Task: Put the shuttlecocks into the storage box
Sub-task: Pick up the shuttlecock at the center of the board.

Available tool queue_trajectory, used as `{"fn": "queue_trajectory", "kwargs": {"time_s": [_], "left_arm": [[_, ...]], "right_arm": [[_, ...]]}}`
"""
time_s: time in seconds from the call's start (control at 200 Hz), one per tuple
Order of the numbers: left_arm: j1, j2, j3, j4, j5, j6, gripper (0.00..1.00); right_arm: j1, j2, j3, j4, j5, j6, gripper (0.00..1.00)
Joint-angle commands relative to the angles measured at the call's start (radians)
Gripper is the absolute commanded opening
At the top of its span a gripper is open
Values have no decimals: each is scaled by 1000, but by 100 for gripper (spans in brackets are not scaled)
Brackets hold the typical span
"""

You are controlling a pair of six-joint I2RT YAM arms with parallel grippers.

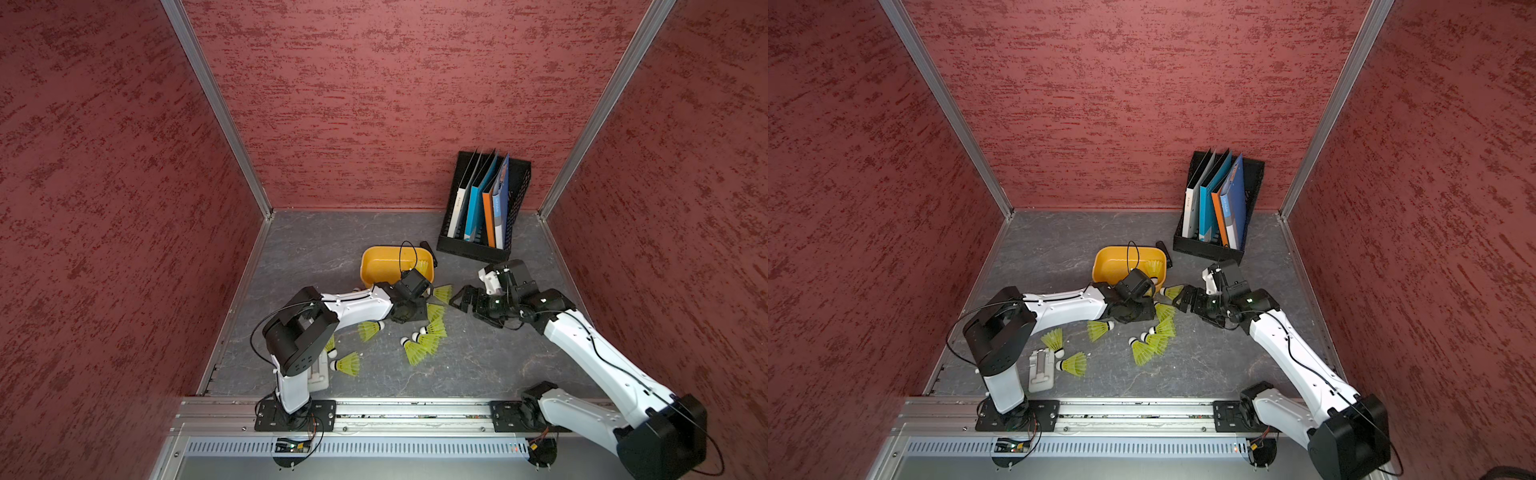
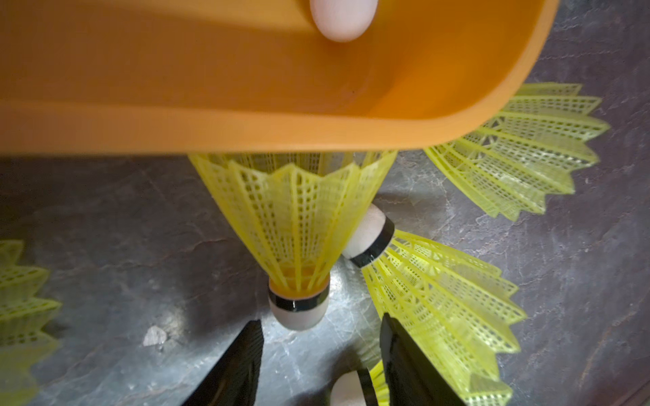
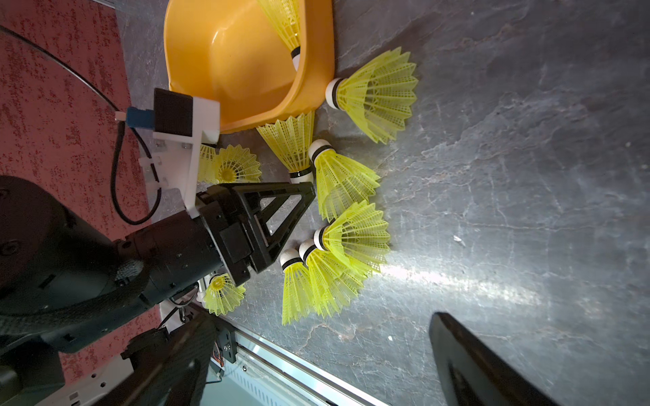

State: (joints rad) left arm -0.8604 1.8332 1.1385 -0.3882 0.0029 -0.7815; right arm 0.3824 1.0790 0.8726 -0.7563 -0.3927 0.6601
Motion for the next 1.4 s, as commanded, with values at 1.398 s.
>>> {"fn": "queue_trajectory", "kwargs": {"time_s": [1.398], "left_arm": [[-56, -116, -14, -106, -96, 87, 27]], "right_arm": [[-10, 16, 69, 5, 5, -60, 98]]}}
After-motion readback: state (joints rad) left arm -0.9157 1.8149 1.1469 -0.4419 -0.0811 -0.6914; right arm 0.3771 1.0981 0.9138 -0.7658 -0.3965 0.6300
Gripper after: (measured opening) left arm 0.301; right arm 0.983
